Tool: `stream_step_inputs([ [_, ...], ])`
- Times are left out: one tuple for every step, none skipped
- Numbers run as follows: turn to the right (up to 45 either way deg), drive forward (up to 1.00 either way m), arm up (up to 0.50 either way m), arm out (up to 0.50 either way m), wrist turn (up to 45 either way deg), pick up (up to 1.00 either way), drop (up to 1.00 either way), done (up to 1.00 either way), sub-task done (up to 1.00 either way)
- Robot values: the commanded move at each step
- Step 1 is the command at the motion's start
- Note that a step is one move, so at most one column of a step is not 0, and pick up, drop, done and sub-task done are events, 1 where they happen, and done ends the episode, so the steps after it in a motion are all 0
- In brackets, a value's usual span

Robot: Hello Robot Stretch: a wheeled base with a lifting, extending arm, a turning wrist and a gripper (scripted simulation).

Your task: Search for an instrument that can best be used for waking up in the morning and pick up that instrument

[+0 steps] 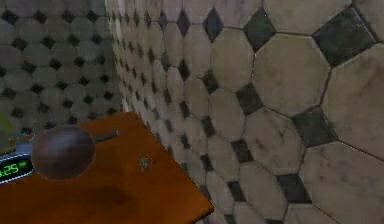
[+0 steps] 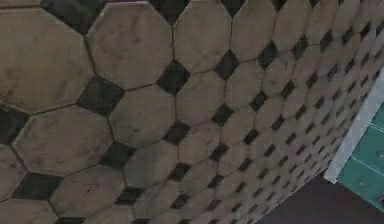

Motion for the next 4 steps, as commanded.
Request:
stream_step_inputs([
  [-30.0, 0.00, 0.00, 0.00, 0.0, 0.00, 0.00, 0.00, 0.00],
  [0.0, 0.15, 0.00, 0.00, 0.0, 0.00, 0.00, 0.00, 0.00],
  [-45.0, 0.00, 0.00, 0.00, 0.0, 0.00, 0.00, 0.00, 0.00],
  [-45.0, 0.00, 0.00, 0.00, 0.0, 0.00, 0.00, 0.00, 0.00],
])
